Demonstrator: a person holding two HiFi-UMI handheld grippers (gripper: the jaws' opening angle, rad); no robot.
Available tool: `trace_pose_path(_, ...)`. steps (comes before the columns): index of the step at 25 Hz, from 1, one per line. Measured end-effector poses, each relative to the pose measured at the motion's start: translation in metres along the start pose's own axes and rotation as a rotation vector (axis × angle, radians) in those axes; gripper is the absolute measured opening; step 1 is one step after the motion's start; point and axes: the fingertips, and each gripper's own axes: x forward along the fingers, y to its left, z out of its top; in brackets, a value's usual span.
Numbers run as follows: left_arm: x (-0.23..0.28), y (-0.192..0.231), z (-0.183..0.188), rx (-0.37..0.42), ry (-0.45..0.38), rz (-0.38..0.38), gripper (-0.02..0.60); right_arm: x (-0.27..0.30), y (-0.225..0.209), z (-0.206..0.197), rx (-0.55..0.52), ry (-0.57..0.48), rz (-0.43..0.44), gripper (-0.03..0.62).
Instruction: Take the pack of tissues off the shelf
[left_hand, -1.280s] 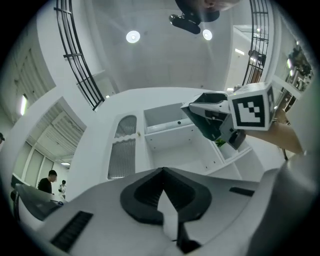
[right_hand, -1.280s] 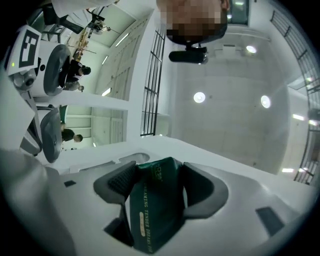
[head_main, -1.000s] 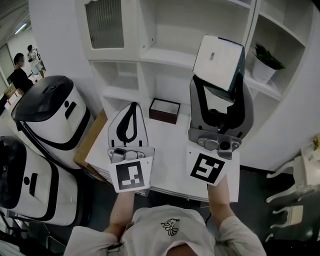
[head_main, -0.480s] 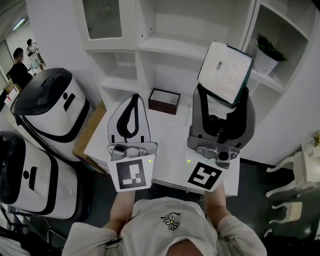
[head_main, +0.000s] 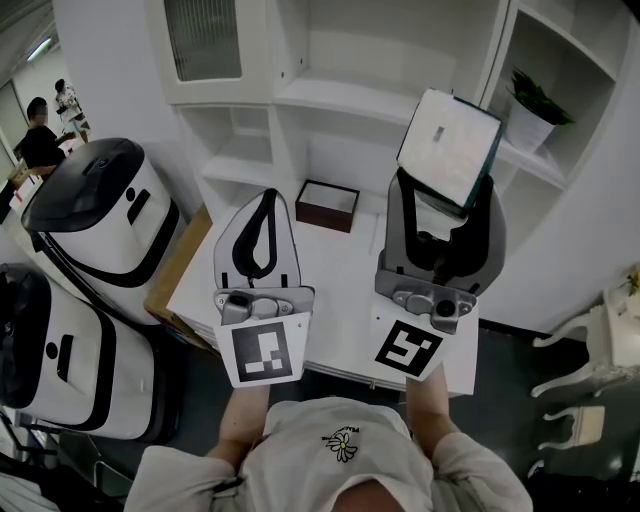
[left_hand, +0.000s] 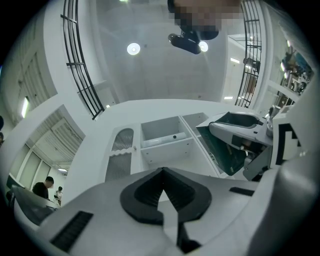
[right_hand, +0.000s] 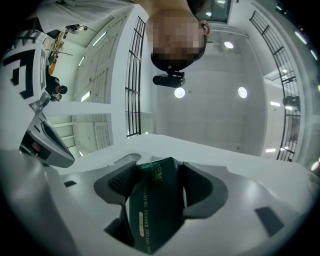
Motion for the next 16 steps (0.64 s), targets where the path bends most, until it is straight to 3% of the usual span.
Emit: trace_pose_path(16,0.0044,-0.0028,-0.0029,0.007,0.009,0.004,-0.002,0.0002,-0.0011,-0.0057,0.011,-0.007,0.006,0.293)
